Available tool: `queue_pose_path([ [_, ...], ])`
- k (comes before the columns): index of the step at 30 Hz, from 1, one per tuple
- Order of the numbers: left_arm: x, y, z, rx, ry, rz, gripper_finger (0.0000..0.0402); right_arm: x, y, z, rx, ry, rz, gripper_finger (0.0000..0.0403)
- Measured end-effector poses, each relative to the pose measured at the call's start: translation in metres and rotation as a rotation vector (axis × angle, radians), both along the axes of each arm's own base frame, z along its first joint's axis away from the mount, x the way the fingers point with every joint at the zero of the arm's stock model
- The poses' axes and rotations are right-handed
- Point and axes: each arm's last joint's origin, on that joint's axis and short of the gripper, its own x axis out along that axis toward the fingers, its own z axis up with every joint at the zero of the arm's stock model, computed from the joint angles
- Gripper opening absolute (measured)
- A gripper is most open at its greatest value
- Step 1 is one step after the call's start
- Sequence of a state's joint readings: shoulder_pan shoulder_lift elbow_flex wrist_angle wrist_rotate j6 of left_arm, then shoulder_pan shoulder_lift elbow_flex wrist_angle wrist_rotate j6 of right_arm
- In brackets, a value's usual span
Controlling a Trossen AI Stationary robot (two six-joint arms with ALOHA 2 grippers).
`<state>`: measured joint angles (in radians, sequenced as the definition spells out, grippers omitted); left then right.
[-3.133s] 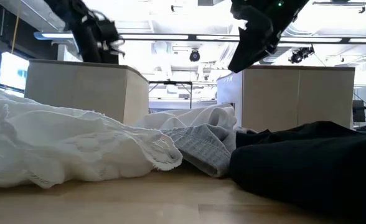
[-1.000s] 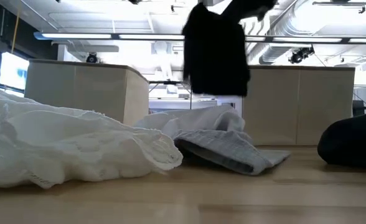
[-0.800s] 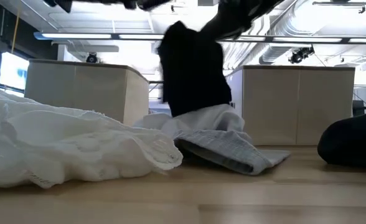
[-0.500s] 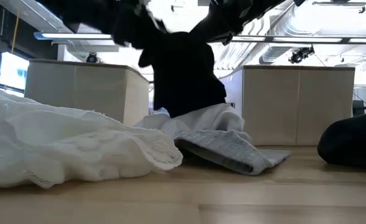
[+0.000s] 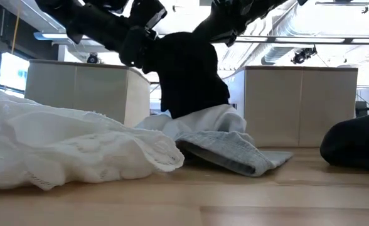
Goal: Sort clothes
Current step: Put the black cloth into the left laundry organizer
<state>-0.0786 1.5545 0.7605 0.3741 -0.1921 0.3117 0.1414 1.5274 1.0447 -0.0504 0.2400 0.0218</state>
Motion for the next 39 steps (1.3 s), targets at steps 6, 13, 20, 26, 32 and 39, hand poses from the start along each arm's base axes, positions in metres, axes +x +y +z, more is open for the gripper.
queue_pose_path([
  [6,-0.010,-0.010,0.023,0.042,-0.078,0.051,0.0016,-0.027,-0.010,0.012,-0.027,0.143,-0.150,0.0127],
  [13,-0.053,-0.012,0.093,0.232,-0.292,0.307,0.0005,-0.045,-0.011,0.018,0.062,0.200,-0.234,0.0193],
  [20,-0.114,0.029,0.157,0.469,-0.388,0.705,0.0001,-0.038,-0.006,0.001,0.017,0.280,-0.205,0.0197],
  [26,-0.154,0.083,0.173,0.435,-0.316,0.981,0.0001,-0.034,-0.005,-0.005,0.014,0.294,-0.206,0.0197],
  [32,-0.166,0.141,0.136,0.106,-0.144,1.003,0.0001,-0.034,-0.005,-0.005,0.047,0.288,-0.228,0.0197],
  [39,-0.173,0.204,0.077,-0.172,0.154,1.169,0.0005,-0.036,0.005,-0.005,0.073,0.285,-0.221,0.0197],
])
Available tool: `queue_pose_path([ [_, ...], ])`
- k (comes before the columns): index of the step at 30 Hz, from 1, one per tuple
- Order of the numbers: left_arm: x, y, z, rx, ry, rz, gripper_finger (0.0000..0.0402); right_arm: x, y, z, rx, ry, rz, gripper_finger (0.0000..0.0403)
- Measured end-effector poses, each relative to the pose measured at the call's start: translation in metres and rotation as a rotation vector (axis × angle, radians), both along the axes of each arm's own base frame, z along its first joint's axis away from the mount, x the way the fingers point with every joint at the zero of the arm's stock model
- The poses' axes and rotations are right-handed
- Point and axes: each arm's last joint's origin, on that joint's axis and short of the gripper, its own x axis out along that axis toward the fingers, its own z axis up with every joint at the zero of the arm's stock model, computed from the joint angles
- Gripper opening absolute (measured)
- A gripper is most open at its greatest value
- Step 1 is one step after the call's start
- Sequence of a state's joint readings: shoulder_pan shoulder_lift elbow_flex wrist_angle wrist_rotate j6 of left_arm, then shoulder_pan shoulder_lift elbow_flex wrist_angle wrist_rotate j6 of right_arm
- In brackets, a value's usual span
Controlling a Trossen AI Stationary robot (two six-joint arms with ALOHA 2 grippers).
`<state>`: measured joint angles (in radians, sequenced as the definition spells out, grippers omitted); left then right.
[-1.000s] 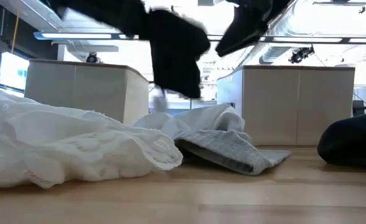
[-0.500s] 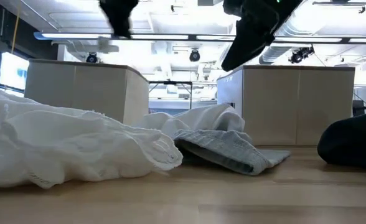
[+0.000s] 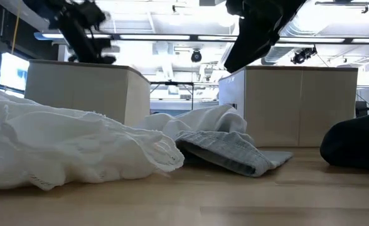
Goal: Sort clothes
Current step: Put the black cloth into the left laundry organizer
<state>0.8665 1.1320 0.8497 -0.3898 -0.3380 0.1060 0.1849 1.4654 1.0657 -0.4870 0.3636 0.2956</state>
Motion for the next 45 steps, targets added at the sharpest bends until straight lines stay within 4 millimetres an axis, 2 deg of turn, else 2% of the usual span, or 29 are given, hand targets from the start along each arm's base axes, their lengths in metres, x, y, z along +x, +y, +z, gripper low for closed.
queue_pose_path([
  [4,0.001,0.014,-0.022,-0.098,0.067,0.033,0.0037,-0.002,0.008,0.000,0.013,-0.002,0.013,0.0197],
  [9,0.002,0.019,-0.029,-0.143,0.089,0.012,0.0114,-0.003,0.016,0.000,0.013,-0.002,0.039,0.0197],
  [12,0.001,0.019,-0.016,-0.133,0.078,0.016,0.0167,-0.003,0.016,0.000,0.012,-0.002,0.039,0.0197],
  [14,0.000,0.018,0.000,-0.110,0.063,0.028,0.0198,-0.003,0.016,0.000,0.012,-0.002,0.039,0.0197],
  [18,-0.003,0.010,0.034,-0.076,0.019,0.054,0.0230,-0.003,0.016,0.000,0.012,-0.002,0.039,0.0197],
  [22,-0.001,0.004,0.049,-0.053,-0.024,0.030,0.0231,-0.003,0.015,0.000,0.007,-0.003,0.035,0.0197],
  [26,0.004,0.011,0.037,-0.130,-0.030,-0.013,0.0215,-0.003,0.015,0.000,-0.005,-0.006,0.024,0.0197],
  [30,0.010,0.029,0.007,-0.220,0.034,0.021,0.0190,-0.003,0.015,0.000,-0.005,-0.006,0.024,0.0197],
  [36,0.019,0.055,-0.054,-0.434,0.113,0.007,0.0148,-0.003,0.017,0.000,0.004,-0.009,0.021,0.0197],
  [38,0.023,0.060,-0.066,-0.463,0.138,0.001,0.0136,-0.003,0.017,0.000,0.010,-0.010,0.016,0.0197],
  [42,0.024,0.063,-0.067,-0.436,0.164,-0.011,0.0119,-0.004,0.019,0.000,0.014,-0.009,0.021,0.0197],
  [45,0.022,0.062,-0.048,-0.373,0.151,-0.003,0.0117,-0.005,0.019,-0.001,0.013,-0.002,0.024,0.0197],
])
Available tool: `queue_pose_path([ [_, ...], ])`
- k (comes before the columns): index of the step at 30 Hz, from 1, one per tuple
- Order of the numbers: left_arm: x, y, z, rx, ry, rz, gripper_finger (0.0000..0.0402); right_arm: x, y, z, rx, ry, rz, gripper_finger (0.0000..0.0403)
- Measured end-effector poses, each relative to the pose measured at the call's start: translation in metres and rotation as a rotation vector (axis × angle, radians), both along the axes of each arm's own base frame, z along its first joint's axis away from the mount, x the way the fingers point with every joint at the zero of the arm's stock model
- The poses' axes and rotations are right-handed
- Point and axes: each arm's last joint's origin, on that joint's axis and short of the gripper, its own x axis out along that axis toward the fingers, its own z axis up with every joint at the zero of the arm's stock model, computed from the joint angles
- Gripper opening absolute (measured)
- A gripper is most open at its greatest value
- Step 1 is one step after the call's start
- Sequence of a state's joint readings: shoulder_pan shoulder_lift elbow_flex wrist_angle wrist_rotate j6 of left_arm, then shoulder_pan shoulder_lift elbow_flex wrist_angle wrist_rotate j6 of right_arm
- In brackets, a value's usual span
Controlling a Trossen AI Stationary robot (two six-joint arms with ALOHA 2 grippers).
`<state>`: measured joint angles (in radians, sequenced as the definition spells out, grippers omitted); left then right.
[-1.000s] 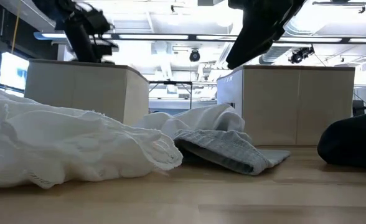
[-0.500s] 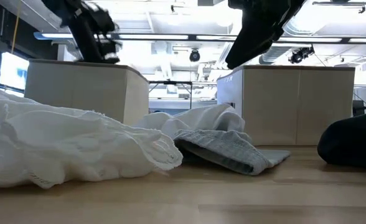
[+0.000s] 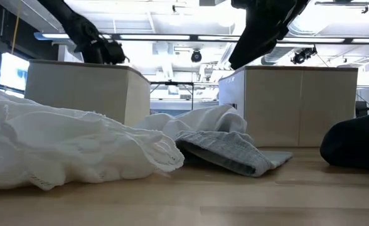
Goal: Sort clothes
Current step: Put the black cloth into the left laundry organizer
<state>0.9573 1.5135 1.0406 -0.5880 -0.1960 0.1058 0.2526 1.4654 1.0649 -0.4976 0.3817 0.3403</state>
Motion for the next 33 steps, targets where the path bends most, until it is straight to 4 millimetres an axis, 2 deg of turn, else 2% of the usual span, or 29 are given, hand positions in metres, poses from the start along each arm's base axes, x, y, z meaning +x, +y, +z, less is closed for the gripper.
queue_pose_path([
  [4,-0.007,-0.010,0.040,0.112,-0.082,-0.024,0.0137,-0.002,0.003,-0.001,-0.007,0.016,0.015,0.0197],
  [10,-0.022,-0.042,0.087,0.188,-0.313,-0.098,0.0202,-0.015,0.011,0.002,0.015,0.063,0.016,0.0197],
  [15,-0.027,-0.071,0.113,0.194,-0.491,-0.192,0.0224,-0.034,0.025,0.008,0.129,0.097,-0.008,0.0197],
  [17,-0.024,-0.085,0.120,0.191,-0.539,-0.268,0.0224,-0.044,0.030,0.009,0.199,0.141,-0.033,0.0197],
  [20,-0.013,-0.106,0.128,0.205,-0.594,-0.369,0.0221,-0.060,0.035,0.005,0.323,0.268,-0.166,0.0197],
  [23,0.001,-0.126,0.130,0.231,-0.661,-0.491,0.0219,-0.068,0.045,-0.004,0.475,0.432,-0.249,0.0197],
  [25,0.012,-0.138,0.125,0.247,-0.704,-0.576,0.0218,-0.071,0.061,-0.009,0.562,0.525,-0.194,0.0197],
  [29,0.032,-0.155,0.102,0.316,-0.740,-0.720,0.0218,-0.074,0.093,-0.019,0.680,0.632,-0.101,0.0197],
  [33,0.051,-0.165,0.071,0.390,-0.846,-0.792,0.0218,-0.081,0.116,-0.039,0.619,0.714,-0.131,0.0197],
])
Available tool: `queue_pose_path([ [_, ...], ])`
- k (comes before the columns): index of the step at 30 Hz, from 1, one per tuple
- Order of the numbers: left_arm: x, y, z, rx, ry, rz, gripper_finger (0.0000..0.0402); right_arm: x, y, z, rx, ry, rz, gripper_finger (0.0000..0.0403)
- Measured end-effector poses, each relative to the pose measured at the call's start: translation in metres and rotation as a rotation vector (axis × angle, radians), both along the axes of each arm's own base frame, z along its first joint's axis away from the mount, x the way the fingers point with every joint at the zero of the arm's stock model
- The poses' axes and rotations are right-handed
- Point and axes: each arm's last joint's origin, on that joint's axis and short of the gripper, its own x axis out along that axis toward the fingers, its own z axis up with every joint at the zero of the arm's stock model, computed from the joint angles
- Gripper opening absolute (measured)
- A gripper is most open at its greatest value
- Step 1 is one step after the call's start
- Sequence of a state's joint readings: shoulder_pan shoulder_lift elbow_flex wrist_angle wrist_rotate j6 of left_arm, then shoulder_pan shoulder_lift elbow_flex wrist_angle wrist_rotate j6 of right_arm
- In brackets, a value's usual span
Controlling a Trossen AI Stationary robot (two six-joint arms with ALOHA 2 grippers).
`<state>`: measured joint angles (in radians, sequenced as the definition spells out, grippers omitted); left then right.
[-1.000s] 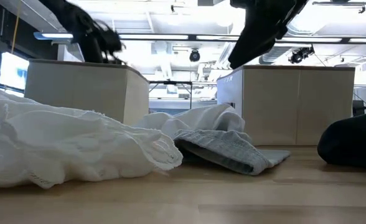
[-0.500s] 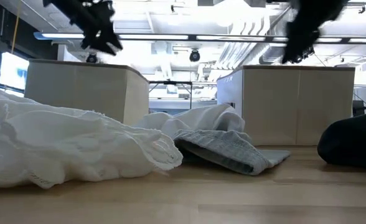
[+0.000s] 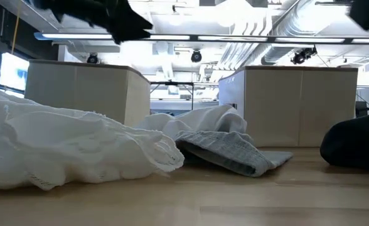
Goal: Sort clothes
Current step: Put the black cloth into the left laundry organizer
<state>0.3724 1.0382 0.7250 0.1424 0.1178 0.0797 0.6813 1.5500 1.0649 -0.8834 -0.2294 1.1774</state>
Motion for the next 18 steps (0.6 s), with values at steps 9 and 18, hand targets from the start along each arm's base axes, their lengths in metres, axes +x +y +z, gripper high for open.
queue_pose_path([
  [9,0.024,-0.024,-0.039,0.033,0.001,-0.156,0.0218,-0.003,0.025,-0.056,-0.120,0.210,0.116,0.0198],
  [18,0.036,-0.032,-0.056,0.029,0.074,-0.201,0.0218,0.013,0.003,-0.048,-0.077,0.135,0.205,0.0269],
])
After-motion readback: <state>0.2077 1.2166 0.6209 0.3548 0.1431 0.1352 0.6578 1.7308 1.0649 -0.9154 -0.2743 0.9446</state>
